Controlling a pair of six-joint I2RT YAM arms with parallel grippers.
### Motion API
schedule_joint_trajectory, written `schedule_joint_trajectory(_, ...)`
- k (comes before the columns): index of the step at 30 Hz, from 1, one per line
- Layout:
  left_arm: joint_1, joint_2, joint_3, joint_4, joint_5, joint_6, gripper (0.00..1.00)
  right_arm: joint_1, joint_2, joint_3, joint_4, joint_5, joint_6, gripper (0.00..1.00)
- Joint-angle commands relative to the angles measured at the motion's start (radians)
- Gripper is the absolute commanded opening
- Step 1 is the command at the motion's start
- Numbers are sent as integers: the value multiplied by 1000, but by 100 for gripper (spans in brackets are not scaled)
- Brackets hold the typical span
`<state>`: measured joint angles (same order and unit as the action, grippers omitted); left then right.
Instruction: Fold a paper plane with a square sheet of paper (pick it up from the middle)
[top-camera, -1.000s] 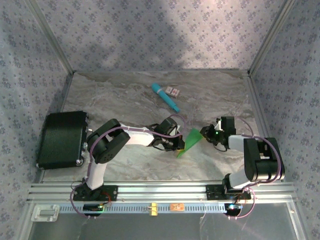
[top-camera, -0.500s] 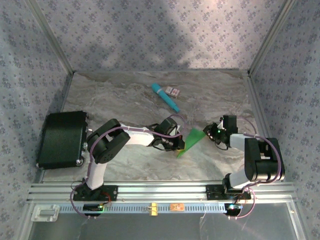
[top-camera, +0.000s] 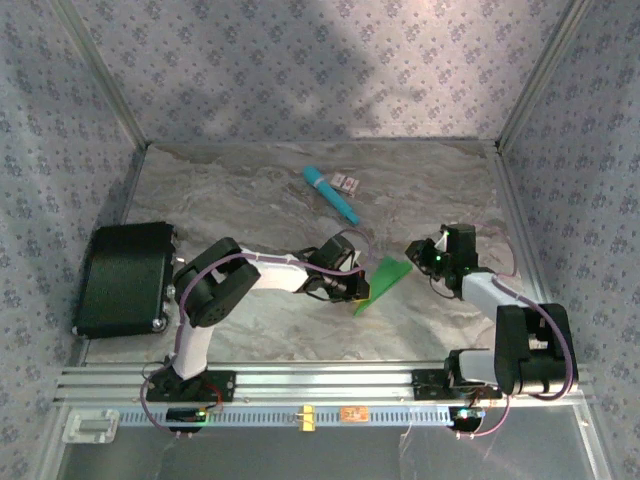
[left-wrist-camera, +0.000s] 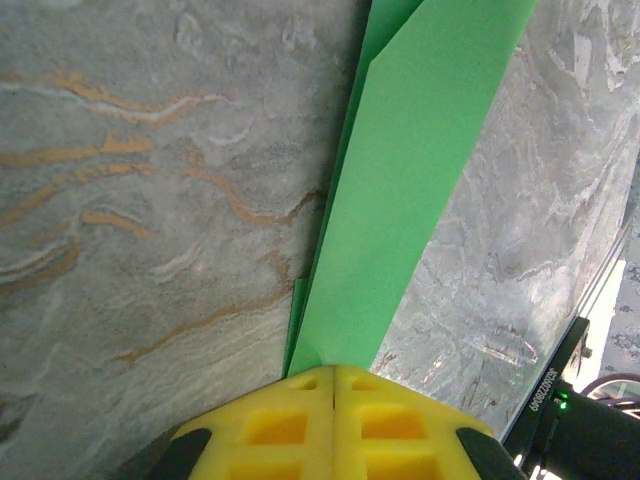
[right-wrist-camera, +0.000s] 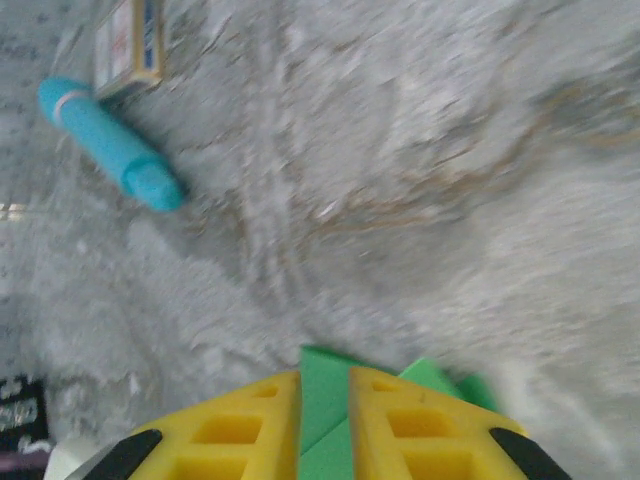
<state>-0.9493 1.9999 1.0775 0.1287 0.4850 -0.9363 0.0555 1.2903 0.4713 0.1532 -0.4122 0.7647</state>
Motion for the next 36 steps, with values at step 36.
schedule_joint_trajectory(36,-20,44,-30,-152,-36,17,0,221,79,-117,-39,-1,-9,16)
